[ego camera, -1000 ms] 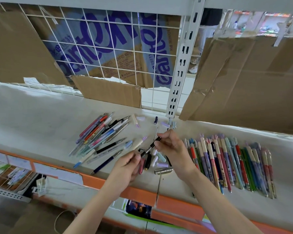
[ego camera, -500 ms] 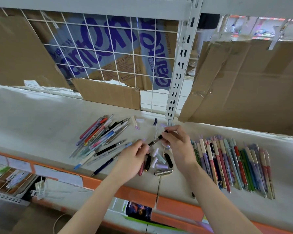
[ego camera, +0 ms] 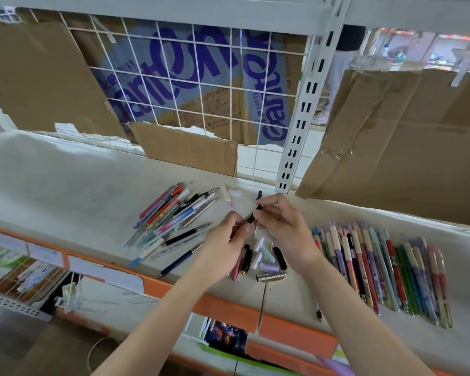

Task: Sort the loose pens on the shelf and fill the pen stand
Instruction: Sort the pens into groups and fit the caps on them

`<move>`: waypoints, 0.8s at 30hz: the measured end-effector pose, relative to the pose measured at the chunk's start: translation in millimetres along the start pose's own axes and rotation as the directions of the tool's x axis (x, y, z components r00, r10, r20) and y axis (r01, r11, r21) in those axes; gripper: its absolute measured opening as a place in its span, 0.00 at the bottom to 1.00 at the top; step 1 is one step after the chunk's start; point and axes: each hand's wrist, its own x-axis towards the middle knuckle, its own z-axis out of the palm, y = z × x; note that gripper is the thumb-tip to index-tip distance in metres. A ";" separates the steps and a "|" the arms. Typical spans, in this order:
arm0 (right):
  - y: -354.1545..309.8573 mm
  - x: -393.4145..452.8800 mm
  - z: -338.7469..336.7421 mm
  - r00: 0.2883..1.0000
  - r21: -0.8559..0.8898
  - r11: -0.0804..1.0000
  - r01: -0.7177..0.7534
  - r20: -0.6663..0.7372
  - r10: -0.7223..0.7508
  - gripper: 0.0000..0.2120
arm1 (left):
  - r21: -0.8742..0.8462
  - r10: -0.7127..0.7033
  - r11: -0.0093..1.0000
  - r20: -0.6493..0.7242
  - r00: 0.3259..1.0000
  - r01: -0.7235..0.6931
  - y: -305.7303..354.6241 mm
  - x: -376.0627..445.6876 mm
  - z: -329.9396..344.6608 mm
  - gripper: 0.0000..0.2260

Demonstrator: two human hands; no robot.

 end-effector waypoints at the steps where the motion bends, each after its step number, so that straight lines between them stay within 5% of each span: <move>1: 1.3 0.4 -0.8 1.000 0.048 0.999 0.001 -0.005 -0.001 0.06 | -0.148 -0.050 0.987 0.049 0.998 0.056 -0.1 -0.3 -1.0 0.08; 4: -3.3 7.6 -22.1 0.993 0.404 0.914 0.045 -0.117 0.003 0.07 | -0.571 -0.231 0.742 0.272 0.934 0.350 -3.6 -7.8 -11.3 0.12; 6: -9.6 13.5 -43.8 0.985 0.456 0.887 0.070 -0.171 0.010 0.06 | -0.592 -0.269 0.690 0.324 0.907 0.416 -13.2 -15.7 -18.3 0.12; 8: -8.4 19.1 -58.1 0.979 0.260 0.965 -0.016 -0.193 0.068 0.08 | -0.559 -0.268 0.719 0.325 0.907 0.413 -18.5 -21.9 -21.1 0.12; 10: -2.8 27.3 -57.6 0.969 -0.159 0.973 -0.166 -0.211 0.131 0.11 | -0.552 -0.275 0.734 0.292 0.916 0.396 -19.4 -23.0 -19.8 0.11; 12: 5.2 37.7 -50.4 0.966 -0.584 0.770 -0.257 -0.185 0.182 0.14 | -0.538 -0.289 0.750 0.255 0.923 0.384 -18.6 -22.3 -19.4 0.11; 14: 18.3 47.2 -44.6 0.973 -0.839 0.508 -0.196 -0.102 0.206 0.13 | -0.510 -0.293 0.776 0.231 0.928 0.372 -16.8 -22.4 -19.5 0.12; 16: 30.7 54.0 -41.1 0.971 -0.939 0.320 -0.127 -0.052 0.234 0.12 | -0.486 -0.293 0.797 0.211 0.933 0.360 -15.8 -23.1 -19.8 0.13; 19: 38.8 61.4 -40.9 0.958 -0.960 0.246 -0.133 -0.061 0.281 0.18 | -0.435 -0.279 0.840 0.168 0.946 0.325 -15.4 -24.2 -20.6 0.12; 21: 34.0 61.1 -39.3 0.962 -0.939 0.308 -0.150 -0.067 0.265 0.16 | -0.365 -0.233 0.892 0.136 0.963 0.267 -16.0 -25.0 -20.2 0.11; 23: 23.7 52.6 -33.3 0.959 -0.738 0.629 -0.244 -0.089 0.267 0.12 | -0.319 -0.202 0.920 0.110 0.973 0.228 -16.1 -25.5 -19.6 0.10; 24: 18.4 44.6 -28.2 0.951 -0.483 0.824 -0.295 -0.064 0.303 0.11 | -0.312 -0.201 0.924 0.102 0.974 0.223 -16.3 -25.6 -19.5 0.10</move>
